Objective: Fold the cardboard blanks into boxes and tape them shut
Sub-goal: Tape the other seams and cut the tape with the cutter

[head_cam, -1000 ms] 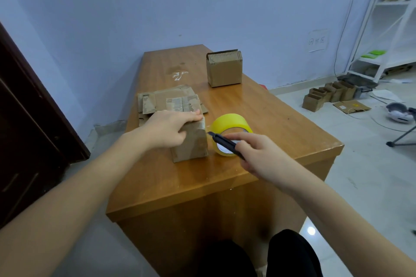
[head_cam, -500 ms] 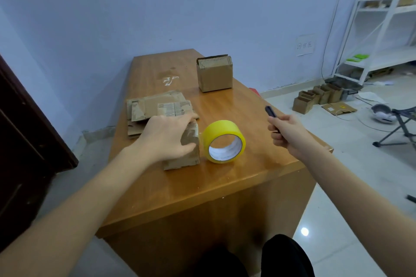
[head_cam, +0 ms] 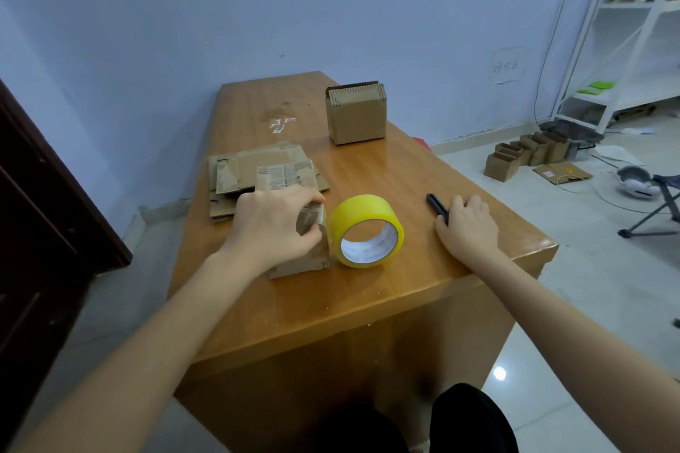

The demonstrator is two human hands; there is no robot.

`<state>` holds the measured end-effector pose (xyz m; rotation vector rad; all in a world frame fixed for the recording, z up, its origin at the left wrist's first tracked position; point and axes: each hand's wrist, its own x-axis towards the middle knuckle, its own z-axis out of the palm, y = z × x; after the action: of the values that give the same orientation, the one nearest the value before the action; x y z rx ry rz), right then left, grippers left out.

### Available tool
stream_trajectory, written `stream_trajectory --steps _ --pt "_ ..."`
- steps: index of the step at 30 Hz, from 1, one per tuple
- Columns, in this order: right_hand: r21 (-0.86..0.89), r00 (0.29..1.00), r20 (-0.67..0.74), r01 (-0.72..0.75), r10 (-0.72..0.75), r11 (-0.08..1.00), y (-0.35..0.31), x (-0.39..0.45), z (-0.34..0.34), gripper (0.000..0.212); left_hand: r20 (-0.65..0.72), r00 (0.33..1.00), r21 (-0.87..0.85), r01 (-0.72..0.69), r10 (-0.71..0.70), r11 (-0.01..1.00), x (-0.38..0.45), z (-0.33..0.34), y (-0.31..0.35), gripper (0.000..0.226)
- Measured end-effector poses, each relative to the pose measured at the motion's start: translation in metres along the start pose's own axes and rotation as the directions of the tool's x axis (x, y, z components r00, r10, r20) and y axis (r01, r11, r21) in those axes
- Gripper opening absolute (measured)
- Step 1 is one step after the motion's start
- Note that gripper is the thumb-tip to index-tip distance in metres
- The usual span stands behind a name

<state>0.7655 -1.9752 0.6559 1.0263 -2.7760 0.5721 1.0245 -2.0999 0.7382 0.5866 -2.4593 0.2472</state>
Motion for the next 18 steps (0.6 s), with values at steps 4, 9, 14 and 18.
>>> stream_trajectory --steps 4,9,14,18 --pt "-0.073 1.000 -0.006 0.013 -0.013 0.997 -0.001 0.002 0.000 0.029 -0.023 0.999 -0.012 0.026 -0.027 1.000 -0.002 0.000 0.001 0.041" --pt "0.056 0.979 -0.151 0.145 -0.136 0.988 -0.019 -0.003 -0.014 0.038 -0.066 0.997 -0.024 0.033 -0.034 0.999 -0.002 0.000 0.000 0.036" --pt "0.228 0.766 -0.030 0.631 -0.642 0.741 -0.099 -0.021 -0.070 0.036 -0.056 0.998 -0.031 0.028 -0.030 0.999 -0.003 0.004 -0.005 0.026" --pt "-0.026 0.677 0.373 0.691 -0.634 0.723 -0.132 -0.018 -0.085 0.042 0.131 0.985 -0.002 0.113 -0.112 0.994 -0.001 0.000 -0.009 0.035"
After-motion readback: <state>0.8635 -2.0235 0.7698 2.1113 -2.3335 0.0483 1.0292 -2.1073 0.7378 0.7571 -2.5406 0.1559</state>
